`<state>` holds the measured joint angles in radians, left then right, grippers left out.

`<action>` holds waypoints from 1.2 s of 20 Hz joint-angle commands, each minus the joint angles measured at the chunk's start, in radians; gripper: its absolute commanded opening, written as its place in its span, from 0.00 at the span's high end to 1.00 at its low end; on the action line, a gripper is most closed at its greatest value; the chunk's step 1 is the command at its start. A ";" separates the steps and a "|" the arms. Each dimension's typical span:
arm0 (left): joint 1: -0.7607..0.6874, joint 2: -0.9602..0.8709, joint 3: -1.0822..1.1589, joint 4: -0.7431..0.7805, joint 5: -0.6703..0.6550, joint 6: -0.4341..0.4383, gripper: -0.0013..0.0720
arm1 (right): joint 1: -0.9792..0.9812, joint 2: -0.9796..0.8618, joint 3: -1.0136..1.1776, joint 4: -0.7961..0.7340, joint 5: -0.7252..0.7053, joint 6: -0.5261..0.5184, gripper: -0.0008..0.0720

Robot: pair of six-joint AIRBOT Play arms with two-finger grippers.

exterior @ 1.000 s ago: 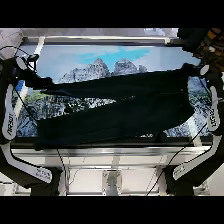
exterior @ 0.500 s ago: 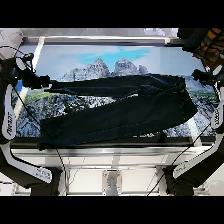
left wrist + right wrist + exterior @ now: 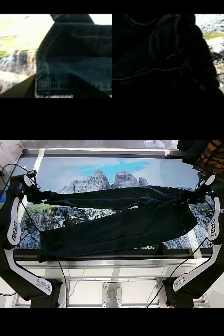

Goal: Fold the clothes and pants, and hang the long-sleeved shirts on hangers.

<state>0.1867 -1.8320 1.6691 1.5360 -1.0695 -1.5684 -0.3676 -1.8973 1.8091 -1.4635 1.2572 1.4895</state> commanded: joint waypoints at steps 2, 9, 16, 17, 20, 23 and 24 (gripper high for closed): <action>-0.002 -0.037 0.000 -0.041 0.031 0.005 0.86 | 0.011 0.001 0.001 0.004 0.083 0.017 0.53; 0.011 0.073 0.000 0.216 -0.190 0.008 0.93 | 0.011 0.000 0.001 0.004 0.142 0.021 0.53; 0.021 0.054 -0.002 0.247 -0.580 0.145 0.93 | 0.011 0.000 0.001 0.004 0.172 0.020 0.53; 0.021 0.042 -0.004 0.228 -0.601 0.148 0.92 | 0.011 0.000 0.001 0.003 0.176 0.020 0.53; 0.016 0.010 -0.009 0.222 -0.648 0.162 0.45 | 0.011 0.000 0.001 0.004 0.179 0.020 0.53; 0.016 0.016 -0.009 0.279 -0.631 0.132 0.15 | 0.011 0.006 0.001 -0.001 0.226 -0.014 0.53; 0.021 0.031 -0.009 0.277 -0.626 0.132 0.15 | 0.010 0.018 0.001 -0.012 0.249 -0.037 0.53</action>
<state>0.2043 -1.8111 1.6611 1.7882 -1.6779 -1.4292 -0.3573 -1.8919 1.8091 -1.4616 1.4551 1.4952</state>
